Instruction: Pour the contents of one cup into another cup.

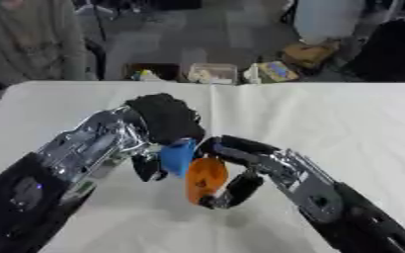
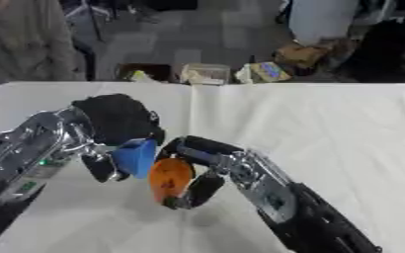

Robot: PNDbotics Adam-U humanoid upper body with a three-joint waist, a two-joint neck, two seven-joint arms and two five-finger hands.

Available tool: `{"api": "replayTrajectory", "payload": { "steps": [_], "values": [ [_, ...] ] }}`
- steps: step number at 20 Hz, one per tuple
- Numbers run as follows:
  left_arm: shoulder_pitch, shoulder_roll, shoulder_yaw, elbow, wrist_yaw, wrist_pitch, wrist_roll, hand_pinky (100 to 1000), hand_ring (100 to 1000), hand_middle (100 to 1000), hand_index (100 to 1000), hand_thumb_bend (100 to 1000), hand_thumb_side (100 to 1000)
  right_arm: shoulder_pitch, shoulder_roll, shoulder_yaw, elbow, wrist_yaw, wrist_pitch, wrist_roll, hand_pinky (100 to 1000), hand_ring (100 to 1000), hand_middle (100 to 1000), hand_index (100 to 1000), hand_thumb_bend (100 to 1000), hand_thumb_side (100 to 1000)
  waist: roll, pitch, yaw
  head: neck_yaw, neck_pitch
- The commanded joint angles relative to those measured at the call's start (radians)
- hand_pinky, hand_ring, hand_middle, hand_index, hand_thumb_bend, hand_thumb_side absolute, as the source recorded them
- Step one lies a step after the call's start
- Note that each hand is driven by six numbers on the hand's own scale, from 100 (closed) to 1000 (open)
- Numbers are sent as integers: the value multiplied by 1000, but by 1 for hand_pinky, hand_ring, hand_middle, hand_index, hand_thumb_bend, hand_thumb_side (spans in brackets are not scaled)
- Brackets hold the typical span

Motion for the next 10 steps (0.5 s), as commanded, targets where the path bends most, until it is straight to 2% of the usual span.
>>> {"api": "replayTrajectory", "payload": {
  "steps": [1,10],
  "values": [
    [-27,18,8,-12,-7,-1,-4,401,356,369,768,192,100,-19,-12,-8,-9,-1,-2,2,355,453,242,464,131,100,0,-19,-1,2,-9],
    [-24,15,7,-3,-4,8,7,398,355,366,766,194,100,-18,-11,-5,3,12,-5,10,361,456,245,466,139,100,-1,-18,-1,2,-9]
  ]
}}
